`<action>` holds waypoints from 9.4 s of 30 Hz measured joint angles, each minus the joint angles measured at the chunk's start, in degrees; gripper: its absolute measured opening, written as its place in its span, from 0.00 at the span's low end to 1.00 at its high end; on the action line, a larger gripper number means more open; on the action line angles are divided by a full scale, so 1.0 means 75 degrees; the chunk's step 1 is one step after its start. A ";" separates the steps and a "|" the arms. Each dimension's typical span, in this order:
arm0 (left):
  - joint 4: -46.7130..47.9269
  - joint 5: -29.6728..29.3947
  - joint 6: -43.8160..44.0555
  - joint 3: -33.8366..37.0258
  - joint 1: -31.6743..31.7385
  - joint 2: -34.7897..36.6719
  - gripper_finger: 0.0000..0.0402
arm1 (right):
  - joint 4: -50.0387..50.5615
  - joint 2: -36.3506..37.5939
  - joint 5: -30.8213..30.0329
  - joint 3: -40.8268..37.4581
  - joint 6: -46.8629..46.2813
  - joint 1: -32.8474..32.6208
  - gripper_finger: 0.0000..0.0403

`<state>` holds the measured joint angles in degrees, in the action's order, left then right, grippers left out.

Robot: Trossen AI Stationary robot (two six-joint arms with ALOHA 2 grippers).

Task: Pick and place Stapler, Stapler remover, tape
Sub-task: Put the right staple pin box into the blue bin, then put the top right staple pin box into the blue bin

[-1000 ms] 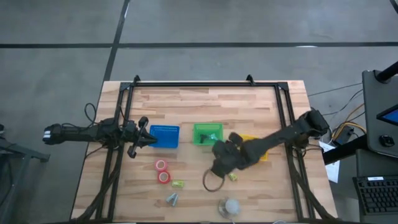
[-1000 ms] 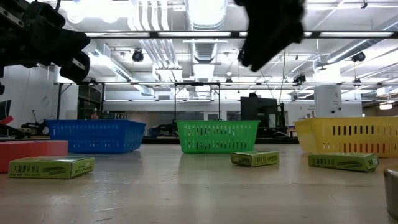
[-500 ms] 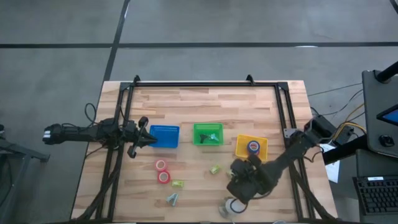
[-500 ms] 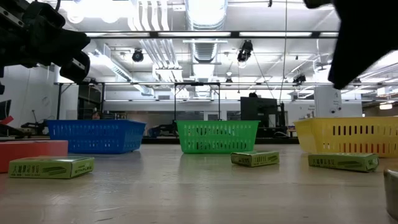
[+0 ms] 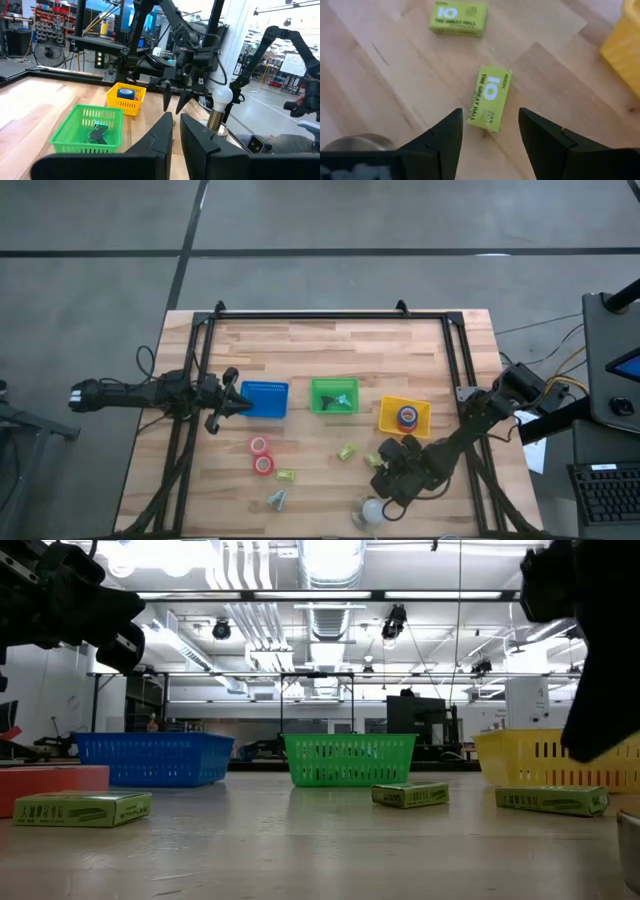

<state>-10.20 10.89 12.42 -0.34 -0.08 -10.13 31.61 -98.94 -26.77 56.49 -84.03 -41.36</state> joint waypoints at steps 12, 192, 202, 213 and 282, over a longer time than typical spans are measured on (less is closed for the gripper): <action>0.0000 0.0000 -0.0002 0.0000 0.0001 0.0000 0.10 | -0.2086 0.0011 -0.0350 -0.1079 0.0609 -0.0246 0.46; -0.3440 -0.3519 0.4740 -0.4247 -0.0923 -0.7707 0.54 | -0.5122 0.2202 -0.1758 -0.0831 1.2093 0.3095 0.28; -0.3440 -0.3411 0.4617 -0.5377 -0.0923 -0.9175 0.54 | -0.5184 0.2060 -0.1763 -0.0831 1.2147 0.3100 0.29; -0.3433 -0.3094 0.4489 -0.5738 -0.0920 -0.9748 0.54 | -0.5350 0.1862 -0.1772 -0.0831 1.2208 0.3127 0.29; 0.2785 -0.5289 0.3585 -0.3969 -0.0772 -0.6009 0.00 | -0.5041 0.1888 -0.1587 -0.0854 1.0824 0.2949 0.58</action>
<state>10.69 -28.78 39.31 -30.11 -5.87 -55.20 -6.20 -84.77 -38.67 50.09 -2.85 -19.25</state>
